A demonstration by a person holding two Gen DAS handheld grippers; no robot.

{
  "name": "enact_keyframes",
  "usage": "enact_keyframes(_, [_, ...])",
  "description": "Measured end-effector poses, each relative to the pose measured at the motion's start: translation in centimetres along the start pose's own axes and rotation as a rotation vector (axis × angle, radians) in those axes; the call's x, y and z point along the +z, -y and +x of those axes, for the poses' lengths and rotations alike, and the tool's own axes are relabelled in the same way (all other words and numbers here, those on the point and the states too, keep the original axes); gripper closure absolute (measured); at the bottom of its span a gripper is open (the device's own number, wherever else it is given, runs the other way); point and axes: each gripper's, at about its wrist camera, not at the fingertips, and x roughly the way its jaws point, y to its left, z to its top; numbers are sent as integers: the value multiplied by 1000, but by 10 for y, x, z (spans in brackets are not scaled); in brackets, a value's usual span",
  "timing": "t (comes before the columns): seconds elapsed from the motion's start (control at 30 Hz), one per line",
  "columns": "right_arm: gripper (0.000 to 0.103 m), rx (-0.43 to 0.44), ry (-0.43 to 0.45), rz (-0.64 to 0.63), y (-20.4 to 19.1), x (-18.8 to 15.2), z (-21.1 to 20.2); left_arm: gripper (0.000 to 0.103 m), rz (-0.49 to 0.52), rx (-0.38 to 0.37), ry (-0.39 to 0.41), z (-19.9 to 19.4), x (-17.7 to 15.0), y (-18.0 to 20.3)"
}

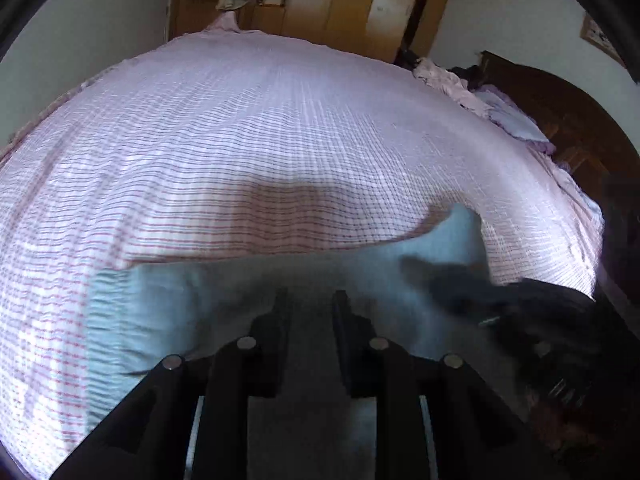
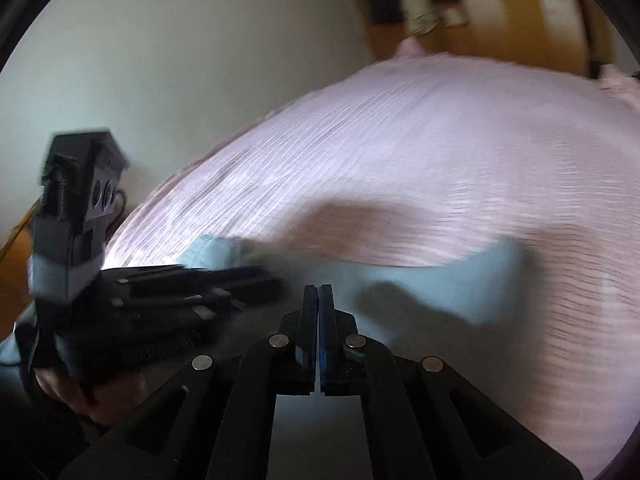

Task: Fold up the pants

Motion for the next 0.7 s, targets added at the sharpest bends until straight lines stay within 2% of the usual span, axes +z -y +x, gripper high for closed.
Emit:
enact_keyframes(0.07, [103,-153,-81,-13,1,-2,30,83,12,35,-16,15,-4,0])
enact_keyframes(0.1, [103,-173,-118,15,6,-3,40,83,9,34,-34,22,-5,-2])
enact_keyframes(0.13, [103,-152,-124,71,12,-3,43,83,6,37,-46,25,-6,-2])
enact_keyframes(0.23, [103,-158,-71,104,15,3,26,82,25,43,-31,13,-1,2])
enact_keyframes(0.33, [103,-195,-17,153,33,2,1,82,-22,79,4,-6,3,-9])
enact_keyframes(0.4, [103,-331,-21,205,58,-1,-9,82,-61,112,10,-11,1,-22])
enact_keyframes(0.43, [103,-367,-41,218,67,-5,-11,82,-79,141,-1,-6,0,-32])
enact_keyframes(0.53, [103,-243,-26,310,99,-13,-19,84,-104,117,-54,10,-2,-47])
enact_keyframes(0.6, [103,-235,22,346,101,-13,-36,84,-117,115,-44,-2,2,-44])
enact_keyframes(0.7, [103,-173,92,370,105,-22,-59,76,-106,108,7,-21,4,-36])
